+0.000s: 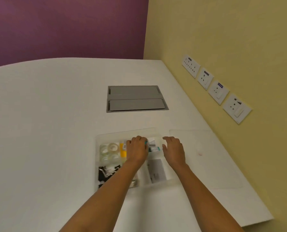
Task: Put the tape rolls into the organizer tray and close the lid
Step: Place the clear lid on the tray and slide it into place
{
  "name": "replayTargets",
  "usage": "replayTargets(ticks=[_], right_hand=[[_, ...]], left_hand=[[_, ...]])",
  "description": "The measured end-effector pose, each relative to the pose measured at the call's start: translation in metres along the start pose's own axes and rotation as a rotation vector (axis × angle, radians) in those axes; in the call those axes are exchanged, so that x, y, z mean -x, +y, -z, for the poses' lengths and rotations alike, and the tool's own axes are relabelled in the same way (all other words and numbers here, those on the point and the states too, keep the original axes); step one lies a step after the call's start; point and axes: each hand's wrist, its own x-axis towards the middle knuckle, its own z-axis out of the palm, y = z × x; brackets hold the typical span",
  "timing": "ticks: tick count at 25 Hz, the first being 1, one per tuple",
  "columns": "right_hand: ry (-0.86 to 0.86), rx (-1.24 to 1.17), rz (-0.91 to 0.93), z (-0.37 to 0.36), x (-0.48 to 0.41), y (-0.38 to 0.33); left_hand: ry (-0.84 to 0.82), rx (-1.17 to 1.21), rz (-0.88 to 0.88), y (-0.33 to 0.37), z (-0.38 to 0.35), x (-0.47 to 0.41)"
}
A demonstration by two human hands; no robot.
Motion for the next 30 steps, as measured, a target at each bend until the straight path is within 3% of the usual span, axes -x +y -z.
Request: replayTargets(ticks=[5, 8, 16, 19, 27, 30], right_hand=[[-0.046, 0.088, -0.090, 0.025, -0.003, 0.112], [-0.102, 0.102, -0.207, 0.035, 0.000, 0.167], [-0.164, 0.148, -0.379, 0.036, 0.021, 0.249], [-0.157, 0.063, -0.419, 0.033, 0.021, 0.256], [-0.096, -0.061, -0.488, 0.037, 0.009, 0.267], [-0.081, -0.131, -0.450, 0.039, 0.006, 0.266]], left_hand=[[-0.005, 0.100, -0.005, 0.099, -0.051, -0.008], [-0.088, 0.150, -0.012, 0.135, -0.075, -0.009], [-0.329, 0.252, 0.278, 0.168, -0.115, -0.008], [-0.311, 0.311, 0.461, 0.173, -0.117, -0.008], [-0.169, 0.621, 0.744, 0.187, -0.098, -0.025], [-0.098, 0.964, 0.754, 0.194, -0.081, -0.037]])
